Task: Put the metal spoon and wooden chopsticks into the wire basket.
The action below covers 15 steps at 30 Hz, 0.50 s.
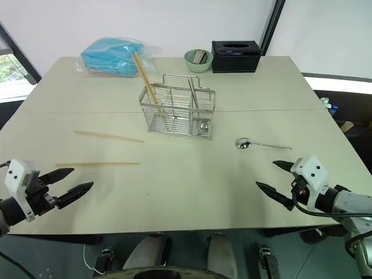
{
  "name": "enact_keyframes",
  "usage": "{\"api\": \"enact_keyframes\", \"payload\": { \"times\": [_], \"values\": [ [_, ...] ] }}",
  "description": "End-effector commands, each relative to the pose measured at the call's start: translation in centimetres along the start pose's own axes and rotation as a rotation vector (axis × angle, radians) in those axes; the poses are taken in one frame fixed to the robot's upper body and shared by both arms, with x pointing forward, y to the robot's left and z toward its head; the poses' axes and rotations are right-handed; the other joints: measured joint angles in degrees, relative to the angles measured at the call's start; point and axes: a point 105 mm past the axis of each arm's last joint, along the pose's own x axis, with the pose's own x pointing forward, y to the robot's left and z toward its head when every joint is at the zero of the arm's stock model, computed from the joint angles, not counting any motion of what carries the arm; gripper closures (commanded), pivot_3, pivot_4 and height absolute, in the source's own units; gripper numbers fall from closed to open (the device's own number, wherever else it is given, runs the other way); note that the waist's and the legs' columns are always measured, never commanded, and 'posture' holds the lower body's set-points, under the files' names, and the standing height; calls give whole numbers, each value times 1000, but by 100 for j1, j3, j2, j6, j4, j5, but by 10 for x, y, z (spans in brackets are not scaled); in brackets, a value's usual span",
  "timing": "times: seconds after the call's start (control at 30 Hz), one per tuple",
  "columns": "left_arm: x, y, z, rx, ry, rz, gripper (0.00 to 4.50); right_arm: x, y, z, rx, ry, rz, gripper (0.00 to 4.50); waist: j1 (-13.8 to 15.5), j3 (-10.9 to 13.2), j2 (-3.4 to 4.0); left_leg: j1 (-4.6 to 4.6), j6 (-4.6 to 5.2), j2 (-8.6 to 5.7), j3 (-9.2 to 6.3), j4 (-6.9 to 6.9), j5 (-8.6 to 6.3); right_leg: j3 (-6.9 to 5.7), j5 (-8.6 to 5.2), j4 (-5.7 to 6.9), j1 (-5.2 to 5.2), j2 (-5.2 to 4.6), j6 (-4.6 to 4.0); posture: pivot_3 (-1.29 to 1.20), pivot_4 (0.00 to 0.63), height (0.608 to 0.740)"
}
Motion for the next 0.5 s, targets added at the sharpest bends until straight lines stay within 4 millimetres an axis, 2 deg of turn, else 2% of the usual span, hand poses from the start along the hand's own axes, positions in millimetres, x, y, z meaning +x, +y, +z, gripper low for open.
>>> {"api": "enact_keyframes", "payload": {
  "times": [0.03, 0.4, 0.5],
  "values": [
    [2, -7, 3, 29, -10, -29, 0, 0, 2, 10, -22, -32, -1, 64, 2, 0, 0, 0, 0, 0, 0, 0, 0, 0, 0, 0, 0, 0, 0, 0, 150, 654],
    [0, 1, 0, 18, -36, -7, 0, 1, -3, 17, -46, -42, -5, 64, 4, 0, -1, -1, 1, 0, 1, 0, 0, 0, 0, -1, -1, 0, 0, 0, 150, 654],
    [-3, 5, 4, 53, -37, -7, 0, 2, -4, 23, -82, -47, 18, 64, 3, 0, -1, -1, 1, 0, 3, 0, 0, 1, 0, -1, -1, -1, 0, 0, 150, 654]
  ]
}}
